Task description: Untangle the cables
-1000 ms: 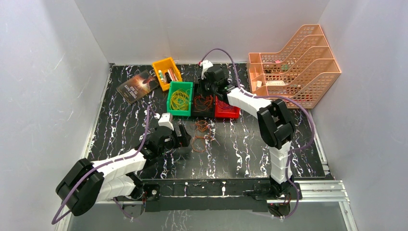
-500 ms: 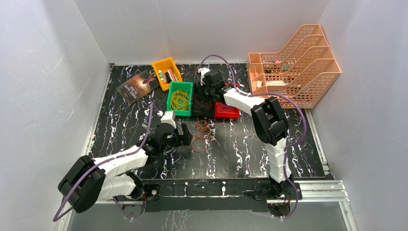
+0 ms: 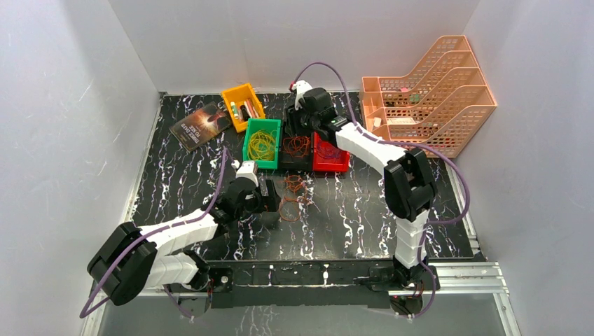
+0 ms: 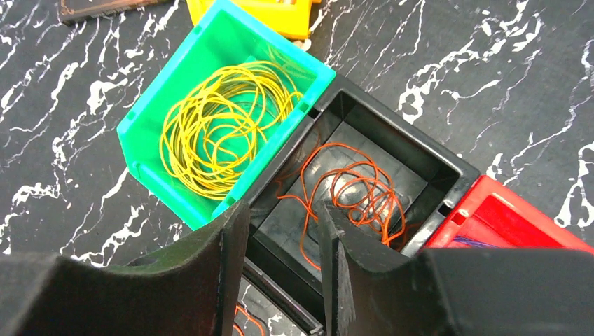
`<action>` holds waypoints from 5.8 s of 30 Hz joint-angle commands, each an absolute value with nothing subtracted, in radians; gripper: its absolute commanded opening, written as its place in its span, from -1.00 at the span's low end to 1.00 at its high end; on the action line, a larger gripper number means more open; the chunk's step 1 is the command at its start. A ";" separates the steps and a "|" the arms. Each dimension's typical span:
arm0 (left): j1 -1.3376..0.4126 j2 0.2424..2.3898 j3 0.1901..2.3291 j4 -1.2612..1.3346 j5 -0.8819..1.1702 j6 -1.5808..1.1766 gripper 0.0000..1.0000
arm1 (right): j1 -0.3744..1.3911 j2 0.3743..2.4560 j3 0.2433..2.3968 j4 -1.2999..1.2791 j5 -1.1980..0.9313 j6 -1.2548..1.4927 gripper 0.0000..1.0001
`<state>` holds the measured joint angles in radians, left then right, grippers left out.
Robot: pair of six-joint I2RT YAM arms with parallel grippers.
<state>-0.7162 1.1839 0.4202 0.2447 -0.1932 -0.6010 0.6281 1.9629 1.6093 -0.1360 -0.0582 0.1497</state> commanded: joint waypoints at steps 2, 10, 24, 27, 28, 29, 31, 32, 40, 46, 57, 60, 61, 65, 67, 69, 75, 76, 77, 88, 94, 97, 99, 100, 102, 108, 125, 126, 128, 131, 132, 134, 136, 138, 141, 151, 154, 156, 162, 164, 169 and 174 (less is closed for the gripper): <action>-0.717 1.159 0.453 0.216 -0.200 -0.576 0.97 | 0.622 1.866 1.645 -0.156 -0.034 0.126 0.00; -0.718 1.063 0.425 0.213 -0.223 -0.544 0.97 | 0.628 1.684 1.465 -0.204 -0.072 0.178 -0.05; -0.718 1.053 0.463 0.209 -0.267 -0.447 0.97 | 0.674 1.372 0.883 -0.035 -0.170 0.546 0.02; -0.718 1.065 0.469 0.212 -0.253 -0.455 0.97 | 0.698 1.347 0.783 0.089 -0.138 0.636 0.02; -0.718 1.064 0.469 0.212 -0.251 -0.455 0.97 | 0.704 1.346 0.757 0.111 -0.128 0.655 0.02; -0.717 1.062 0.468 0.214 -0.250 -0.456 0.97 | 0.707 1.345 0.735 0.134 -0.124 0.675 0.03; -0.718 1.059 0.465 0.220 -0.244 -0.451 0.97 | 0.708 1.339 0.683 0.210 -0.127 0.714 0.03; -0.718 1.059 0.468 0.220 -0.241 -0.446 0.97 | 0.710 1.337 0.662 0.243 -0.126 0.729 0.03; -0.718 1.072 0.476 0.218 -0.223 -0.446 0.97 | 0.717 1.383 0.594 0.363 -0.102 0.772 -0.07; -0.717 1.049 0.474 0.215 -0.243 -0.444 0.97 | 0.730 1.467 0.565 0.502 -0.108 0.810 -0.12; -0.717 0.991 0.454 0.273 -0.267 -0.376 0.93 | 0.794 1.519 0.592 0.554 -0.060 0.744 -0.79; -0.718 0.941 0.429 0.341 -0.241 -0.336 0.94 | 0.794 1.453 0.610 0.461 -0.037 0.670 -0.93; -0.718 0.925 0.418 0.368 -0.226 -0.324 0.94 | 0.795 1.428 0.619 0.403 -0.032 0.642 -0.97; -0.717 0.843 0.379 0.485 -0.216 -0.224 0.95 | 0.794 1.298 0.659 0.261 -0.015 0.553 -1.00; -0.718 0.797 0.341 0.580 -0.227 -0.172 0.96 | 0.794 1.234 0.699 0.178 -0.017 0.513 -1.00; -0.717 0.760 0.305 0.680 -0.209 -0.119 0.94 | 0.793 1.197 0.758 0.092 -0.036 0.469 -1.00; -0.715 0.715 0.377 0.699 -0.029 0.008 0.93 | 0.792 1.175 0.957 -0.100 -0.111 0.334 -1.00; -0.716 0.714 0.394 0.685 0.024 0.026 0.93 | 0.791 1.177 0.981 -0.120 -0.114 0.318 -1.00; -0.716 0.713 0.413 0.672 0.088 0.046 0.93 | 0.792 1.179 1.003 -0.136 -0.117 0.304 -1.00; -0.716 0.844 0.474 0.738 0.336 0.065 0.94 | 0.790 1.181 1.146 -0.179 -0.205 0.320 -1.00; -0.717 0.970 0.503 0.858 0.383 0.033 0.94 | 0.790 1.195 1.151 -0.123 -0.302 0.383 -1.00; -0.719 1.034 0.525 0.897 0.444 -0.002 0.85 | 0.790 1.207 1.159 -0.094 -0.339 0.406 -1.00; -0.719 1.074 0.524 0.927 0.464 -0.019 0.76 | 0.790 1.210 1.168 -0.077 -0.355 0.420 -1.00; -0.721 1.095 0.522 0.938 0.472 -0.024 0.71 | 0.790 1.210 1.173 -0.069 -0.361 0.427 -1.00; -0.722 1.132 0.519 0.942 0.497 -0.021 0.55 | 0.790 1.204 1.186 -0.059 -0.366 0.434 -1.00; -0.725 1.165 0.477 0.943 0.466 -0.058 -0.02 | 0.790 1.142 1.200 -0.053 -0.298 0.441 -1.00; -0.725 1.188 0.317 0.943 0.347 -0.198 -0.95 | 0.790 1.022 1.364 -0.072 -0.118 0.321 -1.00; -0.724 1.191 0.315 0.942 0.347 -0.201 -0.95 | 0.790 1.021 1.377 -0.076 -0.109 0.310 -1.00; -0.726 1.196 0.313 0.943 0.347 -0.204 -0.95 | 0.790 1.020 1.403 -0.083 -0.094 0.289 -1.00; -0.725 1.201 0.311 0.943 0.344 -0.209 -0.89 | 0.789 1.015 1.428 -0.091 -0.072 0.259 -1.00; -0.726 1.202 0.311 0.941 0.344 -0.211 -0.87 | 0.790 1.013 1.433 -0.093 -0.063 0.251 -1.00; -0.726 1.205 0.310 0.940 0.345 -0.212 -0.79 | 0.789 1.008 1.438 -0.098 -0.048 0.239 -1.00; -0.726 1.208 0.310 0.938 0.342 -0.213 -0.75 | 0.790 1.001 1.439 -0.098 -0.036 0.235 -1.00; -0.725 1.215 0.311 0.936 0.340 -0.213 -0.74 | 0.790 0.992 1.440 -0.098 -0.025 0.230 -1.00; -0.726 1.226 0.314 0.931 0.342 -0.216 -0.73 | 0.790 0.989 1.446 -0.104 -0.010 0.220 -1.00; -0.726 1.227 0.303 0.892 0.257 -0.248 0.01 | 0.790 1.011 1.480 -0.119 0.013 0.182 -1.00; -0.725 1.213 0.289 0.865 0.148 -0.300 0.80 | 0.790 1.031 1.479 -0.123 0.030 0.175 -1.00; -0.726 1.198 0.271 0.860 0.079 -0.321 0.94 | 0.790 1.045 1.478 -0.126 0.058 0.173 -1.00; -0.725 1.125 0.211 0.824 -0.062 -0.409 0.97 | 0.790 1.102 1.506 -0.136 0.136 0.168 -1.00; -0.725 1.101 0.220 0.744 -0.122 -0.468 0.97 | 0.790 1.139 1.533 -0.150 0.141 0.163 -1.00; -0.725 1.063 0.256 0.549 -0.200 -0.585 0.97 | 0.790 1.213 1.547 -0.115 0.132 0.156 -1.00; -0.726 1.062 0.275 0.480 -0.198 -0.615 0.97 | 0.777 1.302 1.548 -0.054 0.119 0.150 -1.00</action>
